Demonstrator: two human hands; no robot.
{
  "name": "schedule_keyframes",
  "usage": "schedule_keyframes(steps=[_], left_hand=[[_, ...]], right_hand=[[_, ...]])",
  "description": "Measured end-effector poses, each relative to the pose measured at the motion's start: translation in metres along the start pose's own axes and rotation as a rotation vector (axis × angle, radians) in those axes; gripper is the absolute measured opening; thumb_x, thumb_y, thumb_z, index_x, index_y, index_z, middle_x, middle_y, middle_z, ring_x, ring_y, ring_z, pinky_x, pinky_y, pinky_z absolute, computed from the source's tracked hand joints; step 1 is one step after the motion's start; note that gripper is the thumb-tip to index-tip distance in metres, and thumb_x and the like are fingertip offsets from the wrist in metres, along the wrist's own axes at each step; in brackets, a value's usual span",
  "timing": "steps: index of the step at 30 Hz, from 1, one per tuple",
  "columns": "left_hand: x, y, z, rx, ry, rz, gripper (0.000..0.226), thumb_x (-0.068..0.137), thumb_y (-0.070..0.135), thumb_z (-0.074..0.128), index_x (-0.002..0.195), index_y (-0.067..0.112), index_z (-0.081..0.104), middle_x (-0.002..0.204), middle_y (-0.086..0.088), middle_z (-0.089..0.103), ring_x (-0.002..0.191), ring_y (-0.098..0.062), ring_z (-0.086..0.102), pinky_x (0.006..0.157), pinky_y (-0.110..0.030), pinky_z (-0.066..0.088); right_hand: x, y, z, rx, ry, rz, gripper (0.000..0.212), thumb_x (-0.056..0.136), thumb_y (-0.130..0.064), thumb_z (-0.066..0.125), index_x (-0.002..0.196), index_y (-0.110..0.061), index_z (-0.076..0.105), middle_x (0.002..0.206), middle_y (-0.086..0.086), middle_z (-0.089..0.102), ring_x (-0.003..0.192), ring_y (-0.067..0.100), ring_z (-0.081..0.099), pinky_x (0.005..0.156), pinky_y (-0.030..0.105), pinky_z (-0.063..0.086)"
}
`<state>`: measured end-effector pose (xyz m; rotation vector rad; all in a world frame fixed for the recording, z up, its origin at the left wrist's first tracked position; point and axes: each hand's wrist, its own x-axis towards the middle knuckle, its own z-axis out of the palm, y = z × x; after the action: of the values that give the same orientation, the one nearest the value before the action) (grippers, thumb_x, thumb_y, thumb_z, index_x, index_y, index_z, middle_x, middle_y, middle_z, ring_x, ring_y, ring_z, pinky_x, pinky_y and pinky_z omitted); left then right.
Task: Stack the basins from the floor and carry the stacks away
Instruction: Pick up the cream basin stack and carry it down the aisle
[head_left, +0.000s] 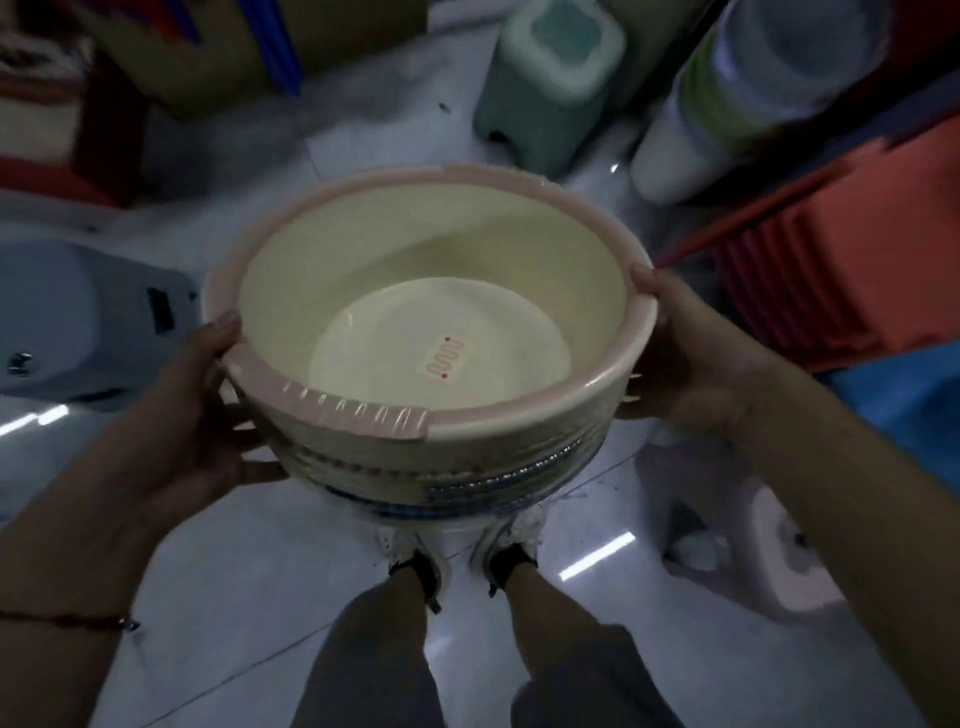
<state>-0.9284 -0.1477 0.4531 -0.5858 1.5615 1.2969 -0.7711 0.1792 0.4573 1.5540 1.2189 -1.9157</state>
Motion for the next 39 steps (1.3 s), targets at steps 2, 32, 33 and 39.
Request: schedule_keyframes(steps=[2,32,33,39], left_hand=[[-0.064,0.033,0.006,0.011,-0.013,0.049,0.099,0.048,0.077,0.074,0.137,0.038,0.053,0.13,-0.009,0.062,0.114,-0.036,0.059,0.076,-0.057,0.052],[-0.407,0.016,0.239,1.033,-0.927,0.354,0.071,0.074,0.072,0.06,0.12,0.018,0.065,0.096,-0.019,0.075,0.101,-0.039,0.066,0.086,-0.051,0.052],[-0.415,0.0,0.246,1.062,-0.955,0.354,0.07,0.074,0.072,0.061,0.119,0.019,0.065,0.093,-0.019,0.075,0.1,-0.039,0.066,0.086,-0.052,0.052],[-0.476,-0.106,0.278,1.176,-1.084,0.244,0.072,0.058,0.058,0.075,0.114,0.013,0.068,0.096,-0.017,0.068,0.092,-0.034,0.064,0.091,-0.05,0.05]], right_hand=[[-0.084,-0.027,-0.003,0.017,0.017,-0.056,0.055,0.069,-0.067,0.059,0.092,-0.02,0.073,0.09,0.011,0.066,0.083,0.028,0.06,0.073,0.038,0.051],[-0.548,0.33,0.007,1.255,0.709,-0.41,0.082,0.067,-0.075,0.064,0.118,-0.011,0.06,0.116,0.024,0.06,0.108,0.04,0.057,0.08,0.044,0.051],[-0.553,0.348,0.008,1.292,0.728,-0.415,0.08,0.069,-0.075,0.063,0.115,-0.01,0.061,0.115,0.024,0.061,0.109,0.04,0.057,0.087,0.046,0.05],[-0.598,0.461,0.006,1.437,0.82,-0.384,0.085,0.065,-0.078,0.065,0.118,-0.011,0.061,0.108,0.022,0.064,0.104,0.039,0.059,0.088,0.044,0.049]])
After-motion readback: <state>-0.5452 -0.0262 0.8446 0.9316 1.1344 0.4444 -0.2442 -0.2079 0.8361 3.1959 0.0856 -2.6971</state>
